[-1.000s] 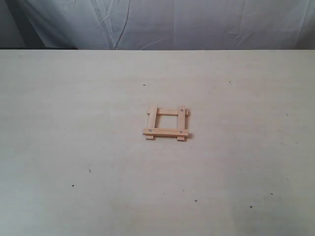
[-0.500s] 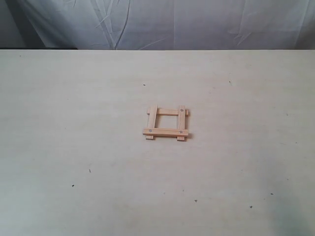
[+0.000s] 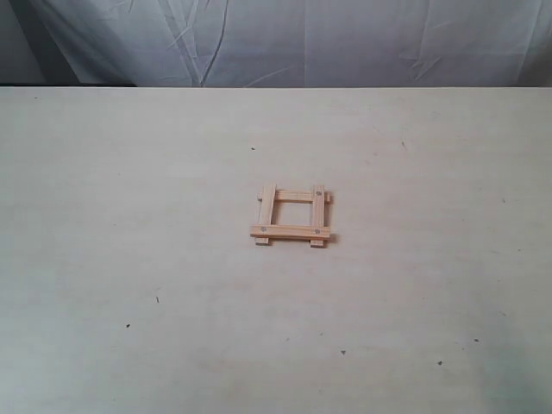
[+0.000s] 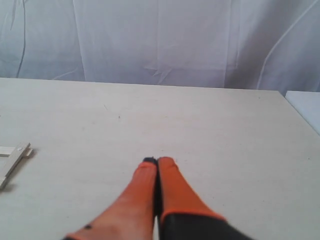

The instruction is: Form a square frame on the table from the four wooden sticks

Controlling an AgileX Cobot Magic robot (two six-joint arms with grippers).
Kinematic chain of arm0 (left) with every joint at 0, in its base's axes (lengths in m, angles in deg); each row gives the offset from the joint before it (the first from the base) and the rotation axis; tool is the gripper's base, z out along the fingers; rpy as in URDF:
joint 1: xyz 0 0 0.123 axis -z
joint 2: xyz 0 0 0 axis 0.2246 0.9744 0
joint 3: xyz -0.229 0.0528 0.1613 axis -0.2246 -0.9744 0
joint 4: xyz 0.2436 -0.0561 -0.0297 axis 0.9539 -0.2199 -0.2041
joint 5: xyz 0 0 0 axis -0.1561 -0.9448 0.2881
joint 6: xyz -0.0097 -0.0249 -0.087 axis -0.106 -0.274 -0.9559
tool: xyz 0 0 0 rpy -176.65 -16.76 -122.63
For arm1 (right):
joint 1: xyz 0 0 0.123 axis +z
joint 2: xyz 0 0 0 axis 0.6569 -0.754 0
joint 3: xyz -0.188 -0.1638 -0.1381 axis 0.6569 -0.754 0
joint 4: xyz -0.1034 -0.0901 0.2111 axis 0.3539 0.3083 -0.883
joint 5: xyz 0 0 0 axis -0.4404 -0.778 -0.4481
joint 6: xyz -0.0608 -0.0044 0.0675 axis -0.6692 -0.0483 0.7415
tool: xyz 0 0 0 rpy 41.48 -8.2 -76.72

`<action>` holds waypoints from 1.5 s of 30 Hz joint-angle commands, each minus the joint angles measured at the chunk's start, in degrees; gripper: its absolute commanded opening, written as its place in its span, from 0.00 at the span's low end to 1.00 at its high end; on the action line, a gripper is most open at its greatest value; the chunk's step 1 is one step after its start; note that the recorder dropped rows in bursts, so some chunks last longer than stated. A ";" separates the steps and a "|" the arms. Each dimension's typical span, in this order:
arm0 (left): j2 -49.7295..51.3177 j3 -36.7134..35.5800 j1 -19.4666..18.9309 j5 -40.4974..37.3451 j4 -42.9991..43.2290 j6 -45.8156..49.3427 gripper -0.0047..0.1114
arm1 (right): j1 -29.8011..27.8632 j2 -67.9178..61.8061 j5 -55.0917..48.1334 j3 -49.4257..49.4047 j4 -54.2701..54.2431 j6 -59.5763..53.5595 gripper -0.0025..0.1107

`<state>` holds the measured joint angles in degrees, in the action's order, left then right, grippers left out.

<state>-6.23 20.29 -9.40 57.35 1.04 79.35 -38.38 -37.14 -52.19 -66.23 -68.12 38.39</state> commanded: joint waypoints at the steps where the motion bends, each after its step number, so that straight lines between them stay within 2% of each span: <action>1: -0.42 -0.15 -0.03 -0.08 0.26 -0.02 0.04 | -0.32 0.37 0.57 -0.18 1.09 0.01 0.02; 20: -0.42 -0.15 -0.03 -0.08 0.71 -0.02 0.04 | -0.32 0.37 6.03 -9.98 -2.07 0.01 0.02; 39: -0.89 -0.15 0.10 -0.21 0.72 -0.02 0.04 | -0.32 0.37 6.50 -9.98 -3.68 0.01 0.02; 41: -2.53 -0.15 -0.73 0.02 2.98 0.44 0.04 | -0.32 0.37 6.50 -9.98 -3.68 0.01 0.02; 45: -7.82 -3.53 -5.96 -0.09 5.37 0.55 0.04 | -0.32 0.37 6.50 -9.98 -3.68 0.01 0.02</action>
<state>-11.68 19.10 -13.42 57.31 5.28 79.79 -38.38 -37.14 -46.64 -75.92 -71.72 38.53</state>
